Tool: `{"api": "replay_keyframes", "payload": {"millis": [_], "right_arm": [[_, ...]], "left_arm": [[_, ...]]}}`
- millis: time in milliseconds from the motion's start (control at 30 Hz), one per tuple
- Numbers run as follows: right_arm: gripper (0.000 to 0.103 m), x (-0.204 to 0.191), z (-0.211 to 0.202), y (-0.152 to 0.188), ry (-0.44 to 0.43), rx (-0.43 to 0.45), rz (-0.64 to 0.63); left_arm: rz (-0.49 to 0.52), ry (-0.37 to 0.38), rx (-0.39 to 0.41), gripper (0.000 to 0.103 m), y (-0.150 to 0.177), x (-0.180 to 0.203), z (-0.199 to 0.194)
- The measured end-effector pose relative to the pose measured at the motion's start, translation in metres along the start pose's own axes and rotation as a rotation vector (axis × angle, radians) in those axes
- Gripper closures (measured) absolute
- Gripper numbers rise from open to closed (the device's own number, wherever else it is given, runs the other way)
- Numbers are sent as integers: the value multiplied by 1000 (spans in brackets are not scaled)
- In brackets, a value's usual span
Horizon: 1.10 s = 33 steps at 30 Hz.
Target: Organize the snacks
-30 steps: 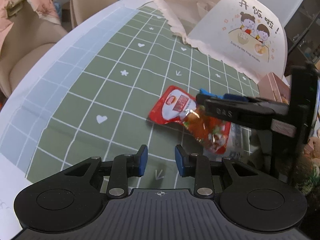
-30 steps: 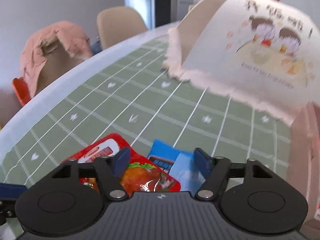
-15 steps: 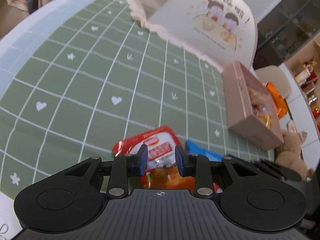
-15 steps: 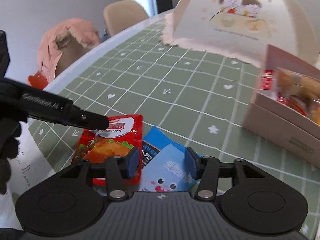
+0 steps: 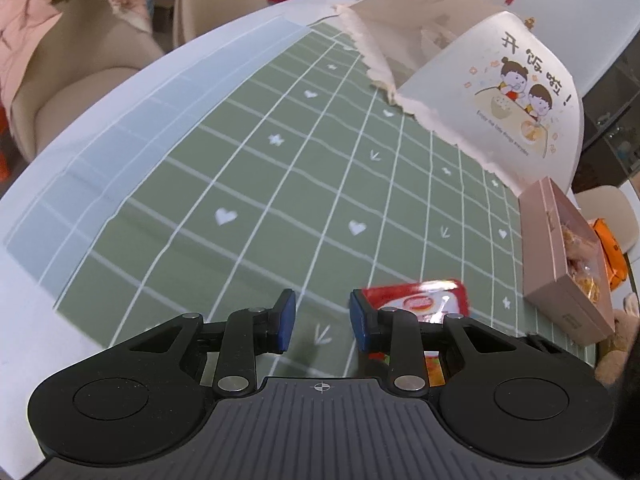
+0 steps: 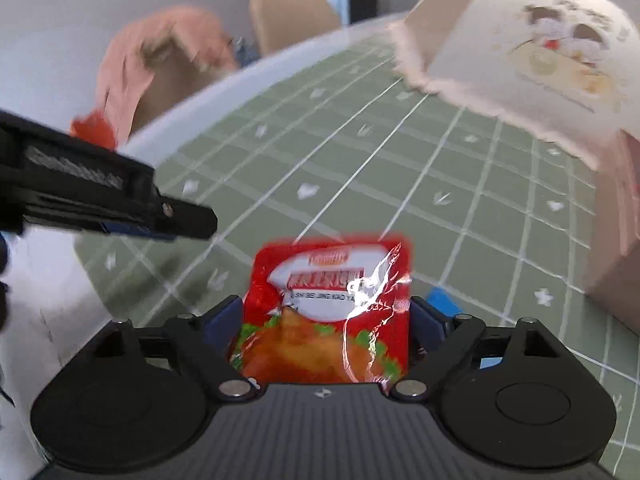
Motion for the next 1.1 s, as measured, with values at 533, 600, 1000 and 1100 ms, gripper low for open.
{"api": "replay_keyframes", "payload": {"millis": [533, 600, 1000, 1100], "right_arm": [[98, 148, -111, 61, 202, 51, 369], [98, 156, -123, 76, 224, 57, 416], [34, 142, -150, 92, 134, 140, 506], [34, 130, -138, 89, 129, 112, 467]], "left_arm": [[174, 114, -96, 70, 29, 71, 27], [85, 98, -99, 70, 29, 64, 35], [140, 422, -304, 71, 64, 147, 47], [178, 432, -281, 72, 66, 157, 40]]}}
Point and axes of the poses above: each gripper's, at about its wrist camera, not at the fingertips, and z roughly the way its jaws point, x to its right, y to its underside, the point moved 6 cm from there along z, roughly the way its jaws point, and after that the axes turned 4 degrees about x, right-handed, at the moved point
